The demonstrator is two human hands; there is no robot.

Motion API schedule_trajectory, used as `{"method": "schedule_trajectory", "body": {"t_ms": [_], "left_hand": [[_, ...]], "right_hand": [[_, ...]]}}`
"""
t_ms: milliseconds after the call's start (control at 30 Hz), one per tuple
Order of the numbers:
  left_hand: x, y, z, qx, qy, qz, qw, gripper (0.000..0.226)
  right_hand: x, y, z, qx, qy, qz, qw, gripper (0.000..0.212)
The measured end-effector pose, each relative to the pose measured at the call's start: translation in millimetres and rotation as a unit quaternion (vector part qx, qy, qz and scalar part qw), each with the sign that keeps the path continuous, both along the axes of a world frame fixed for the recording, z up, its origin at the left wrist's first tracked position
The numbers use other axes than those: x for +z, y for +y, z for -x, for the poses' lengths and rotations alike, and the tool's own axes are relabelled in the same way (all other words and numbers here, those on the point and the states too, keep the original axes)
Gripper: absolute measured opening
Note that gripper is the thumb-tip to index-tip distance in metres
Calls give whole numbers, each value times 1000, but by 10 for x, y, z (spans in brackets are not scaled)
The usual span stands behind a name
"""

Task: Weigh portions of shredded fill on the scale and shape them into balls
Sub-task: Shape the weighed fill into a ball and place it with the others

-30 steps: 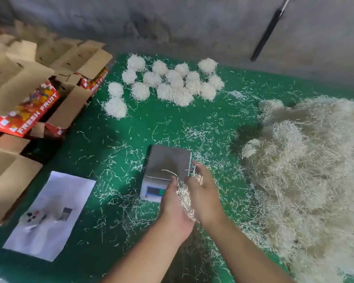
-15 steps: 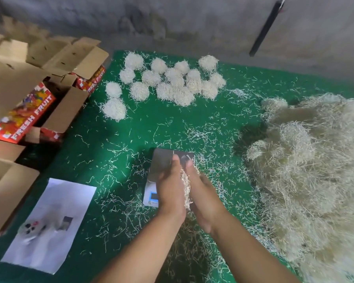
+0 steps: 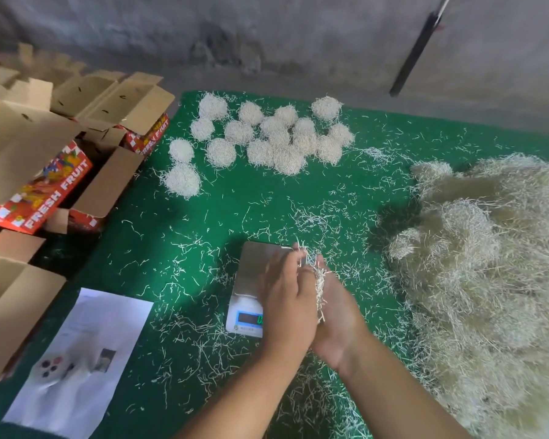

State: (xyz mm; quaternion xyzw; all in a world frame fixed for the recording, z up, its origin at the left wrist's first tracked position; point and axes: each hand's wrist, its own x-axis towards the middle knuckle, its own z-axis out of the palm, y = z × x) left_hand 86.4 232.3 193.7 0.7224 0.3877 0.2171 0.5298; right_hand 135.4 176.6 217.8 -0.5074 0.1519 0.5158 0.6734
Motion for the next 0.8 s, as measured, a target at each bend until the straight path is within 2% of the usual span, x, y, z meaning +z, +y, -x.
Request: {"method": "schedule_trajectory", "body": {"t_ms": [133, 200, 267, 300, 367, 433, 467, 500, 533, 600, 700, 733, 800], "left_hand": [[-2, -67, 34, 14, -12, 44, 999, 34], [31, -129, 60, 37, -41, 141, 989, 40], [95, -174, 64, 85, -72, 265, 958, 48], [110, -167, 64, 124, -73, 349, 926, 59], [102, -79, 82, 187, -53, 531, 825, 75], [109, 53, 136, 151, -74, 667, 726, 75], [129, 117, 175, 112, -90, 698, 702, 74], [147, 181, 211, 85, -101, 703, 699, 72], [172, 248, 226, 78, -104, 691, 711, 66], [238, 336, 209, 92, -101, 644, 753, 49], [267, 344, 154, 119, -52, 567, 813, 41], [257, 313, 139, 122, -43, 553, 823, 40], [232, 244, 125, 145, -45, 525, 837, 34]], "right_hand": [[-7, 51, -34, -14, -43, 24, 999, 24], [14, 95, -64, 28, -126, 83, 988, 21], [45, 144, -78, 41, -171, 116, 977, 23], [68, 171, -87, 39, -182, 128, 974, 27], [80, 198, -119, 55, -238, 144, 959, 33], [72, 201, -133, 72, -307, 131, 940, 36], [67, 197, -134, 84, -344, 124, 927, 36], [42, 192, -131, 102, -387, 113, 909, 35], [15, 182, -116, 128, -434, 106, 886, 30], [-65, 149, -67, 188, -509, 106, 833, 23], [-225, 105, -1, 235, -593, 130, 759, 38], [-264, 99, 10, 239, -600, 136, 751, 44], [-287, 118, 12, 242, -556, 130, 784, 49]]}}
